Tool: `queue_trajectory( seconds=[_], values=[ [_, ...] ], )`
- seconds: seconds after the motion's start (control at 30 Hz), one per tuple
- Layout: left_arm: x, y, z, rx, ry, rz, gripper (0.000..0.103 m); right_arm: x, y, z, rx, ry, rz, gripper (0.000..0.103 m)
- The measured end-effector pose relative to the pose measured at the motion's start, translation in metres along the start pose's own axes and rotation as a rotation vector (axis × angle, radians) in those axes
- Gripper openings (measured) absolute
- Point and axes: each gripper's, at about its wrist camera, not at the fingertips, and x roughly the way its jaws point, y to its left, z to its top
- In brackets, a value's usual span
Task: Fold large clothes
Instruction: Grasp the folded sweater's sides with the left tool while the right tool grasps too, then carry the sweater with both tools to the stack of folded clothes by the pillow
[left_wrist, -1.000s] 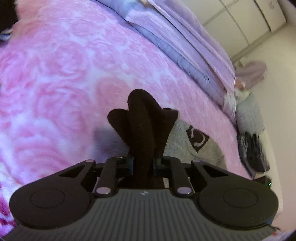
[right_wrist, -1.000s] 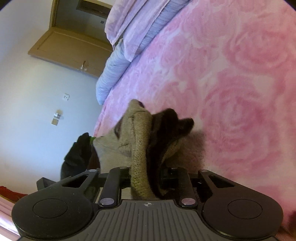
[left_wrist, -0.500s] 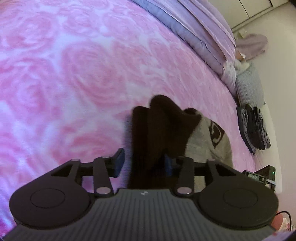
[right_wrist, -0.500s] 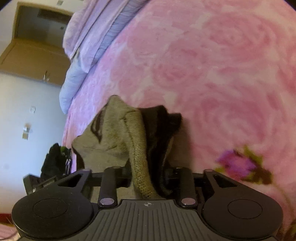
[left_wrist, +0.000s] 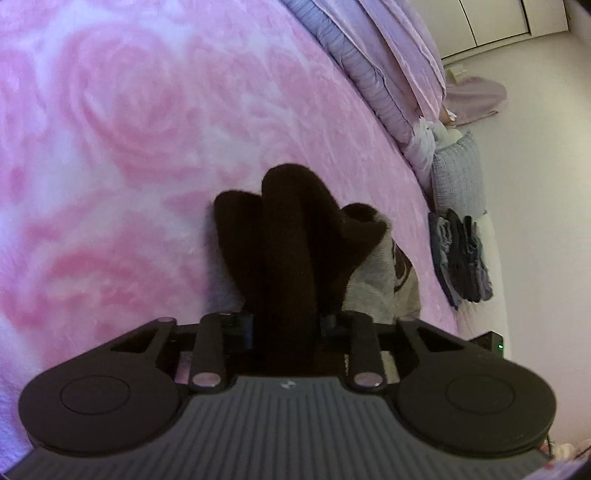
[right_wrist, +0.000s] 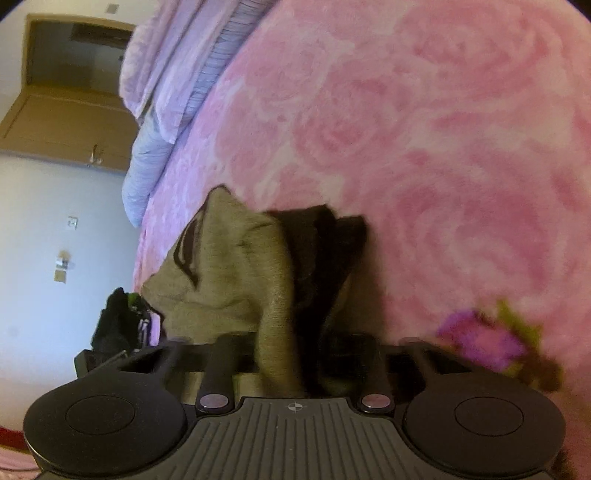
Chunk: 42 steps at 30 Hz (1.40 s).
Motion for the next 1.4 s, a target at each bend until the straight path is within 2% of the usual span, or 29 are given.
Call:
queue_trajectory(
  seconds=[0.03,0.2,0.37,0.5,0.63,0.8,0.97,1.13,1.3,1.4],
  values=[
    [-0.004,-0.005,0.001,0.011,-0.003,0.014,0.017,-0.003,0.002,0.000,0.011,-0.008,0.000,0.018],
    [-0.021,-0.044,0.008,0.063,0.025,0.048,0.013,-0.033,0.029,0.001,0.022,-0.030,-0.008,0.017],
    [-0.009,-0.120,0.021,0.134,0.058,-0.003,0.012,-0.096,0.047,0.017,0.058,-0.113,-0.030,0.017],
    [0.025,-0.202,0.035,0.222,0.079,-0.075,0.012,-0.170,0.049,0.035,0.086,-0.217,-0.025,0.017],
    [0.081,-0.294,0.042,0.301,0.098,-0.153,0.012,-0.255,0.040,0.069,0.108,-0.331,-0.037,0.017],
    [0.181,-0.417,0.033,0.338,0.072,-0.226,0.012,-0.370,0.003,0.145,0.104,-0.414,-0.041,0.017],
    [0.291,-0.542,0.018,0.310,0.013,-0.266,0.012,-0.490,-0.040,0.255,0.047,-0.436,-0.031,0.017],
    [0.387,-0.659,0.018,0.340,-0.012,-0.319,0.012,-0.597,-0.070,0.361,-0.002,-0.470,-0.078,0.017],
    [0.469,-0.745,0.032,0.391,-0.017,-0.338,0.012,-0.665,-0.101,0.447,-0.004,-0.522,-0.083,0.017],
    [0.506,-0.769,0.043,0.394,-0.008,-0.325,0.012,-0.681,-0.120,0.483,0.019,-0.530,-0.075,0.017]
  ],
)
